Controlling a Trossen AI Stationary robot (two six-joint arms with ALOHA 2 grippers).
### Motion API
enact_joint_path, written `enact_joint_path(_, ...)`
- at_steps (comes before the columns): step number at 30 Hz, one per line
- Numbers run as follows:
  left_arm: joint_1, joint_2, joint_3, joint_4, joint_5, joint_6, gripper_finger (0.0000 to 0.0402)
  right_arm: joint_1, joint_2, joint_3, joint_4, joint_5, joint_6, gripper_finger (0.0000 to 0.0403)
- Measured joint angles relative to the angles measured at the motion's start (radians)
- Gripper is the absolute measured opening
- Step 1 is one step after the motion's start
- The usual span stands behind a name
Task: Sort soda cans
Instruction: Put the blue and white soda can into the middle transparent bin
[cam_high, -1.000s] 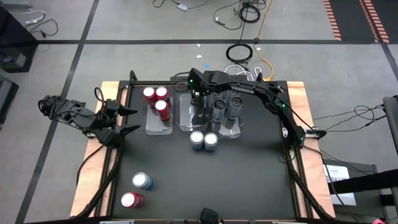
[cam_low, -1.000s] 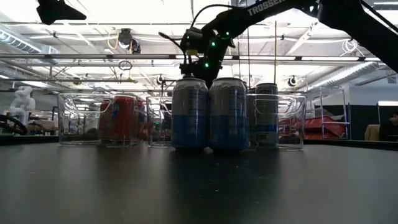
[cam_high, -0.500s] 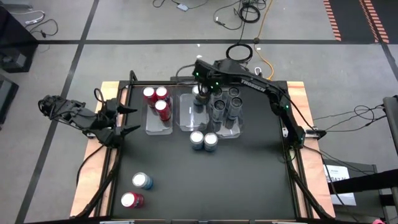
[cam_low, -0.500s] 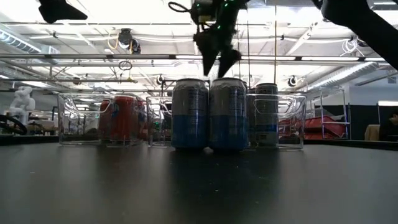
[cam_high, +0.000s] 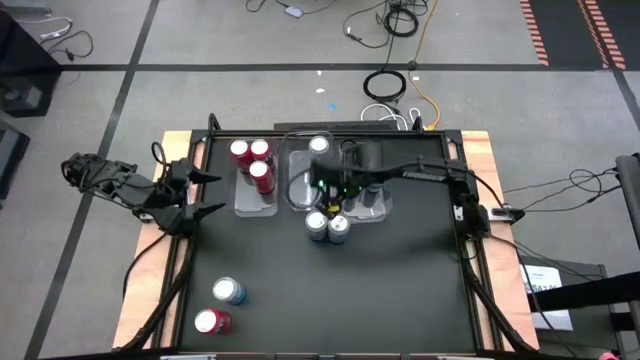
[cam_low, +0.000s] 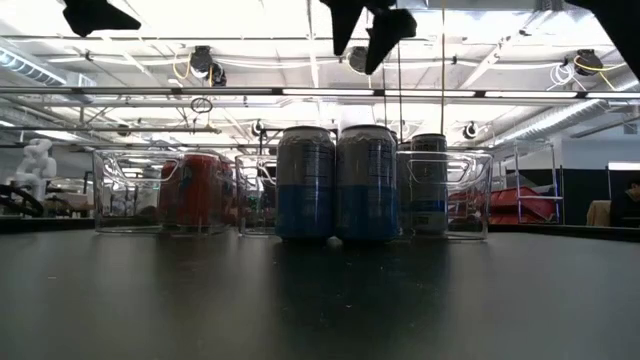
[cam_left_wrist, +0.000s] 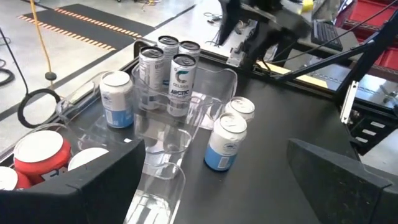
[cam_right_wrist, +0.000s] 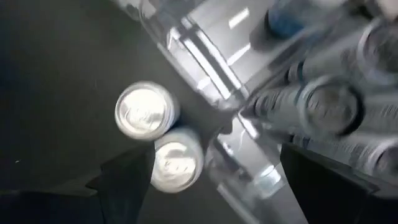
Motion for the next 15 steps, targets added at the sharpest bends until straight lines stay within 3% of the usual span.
enact_joint_path(8,0.0,0.0,0.0,-0.003,0.032,-0.001,0.04,0.089,0.002,-0.145,0.027,-0.09,0.155,0.0339)
enact_joint_path(15,0.0,0.0,0.0,-0.004,0.122,-0.002,0.04,0.079,-0.008,-0.335,0.148,-0.159,0.136,0.0339)
